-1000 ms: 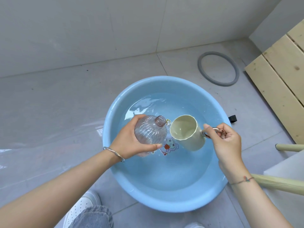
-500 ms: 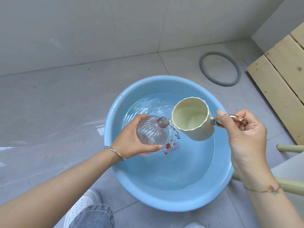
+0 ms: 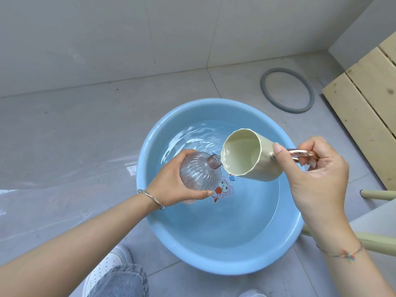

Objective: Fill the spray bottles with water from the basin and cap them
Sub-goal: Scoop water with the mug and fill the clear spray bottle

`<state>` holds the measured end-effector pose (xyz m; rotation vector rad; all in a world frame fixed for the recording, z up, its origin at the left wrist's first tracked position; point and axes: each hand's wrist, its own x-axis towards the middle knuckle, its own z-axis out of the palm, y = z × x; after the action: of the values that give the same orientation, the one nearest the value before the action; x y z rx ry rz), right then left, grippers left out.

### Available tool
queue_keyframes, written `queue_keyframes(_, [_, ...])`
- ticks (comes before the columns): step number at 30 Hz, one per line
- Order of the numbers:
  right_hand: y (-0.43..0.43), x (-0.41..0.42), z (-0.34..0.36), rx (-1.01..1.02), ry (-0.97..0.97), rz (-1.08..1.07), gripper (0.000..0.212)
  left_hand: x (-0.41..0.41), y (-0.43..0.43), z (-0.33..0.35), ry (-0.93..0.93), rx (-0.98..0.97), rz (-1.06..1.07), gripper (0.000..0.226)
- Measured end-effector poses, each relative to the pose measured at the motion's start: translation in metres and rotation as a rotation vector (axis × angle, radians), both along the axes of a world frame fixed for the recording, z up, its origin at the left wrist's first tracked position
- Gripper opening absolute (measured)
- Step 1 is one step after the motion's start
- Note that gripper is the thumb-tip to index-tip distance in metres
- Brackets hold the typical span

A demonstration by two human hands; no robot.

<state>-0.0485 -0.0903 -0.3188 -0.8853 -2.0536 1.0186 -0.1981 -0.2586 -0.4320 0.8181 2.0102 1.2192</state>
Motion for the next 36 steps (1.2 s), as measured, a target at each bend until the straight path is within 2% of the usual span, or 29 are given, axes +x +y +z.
queue_keyframes(10, [-0.003, 0.0, 0.007, 0.191, -0.018, 0.052, 0.038, 0.0, 0.0, 0.0, -0.002, 0.004, 0.001, 0.09])
queue_keyframes(36, [-0.008, -0.008, 0.017, 0.414, -0.068, 0.123, 0.035, 0.001, 0.001, 0.0, -0.013, 0.022, -0.002, 0.085])
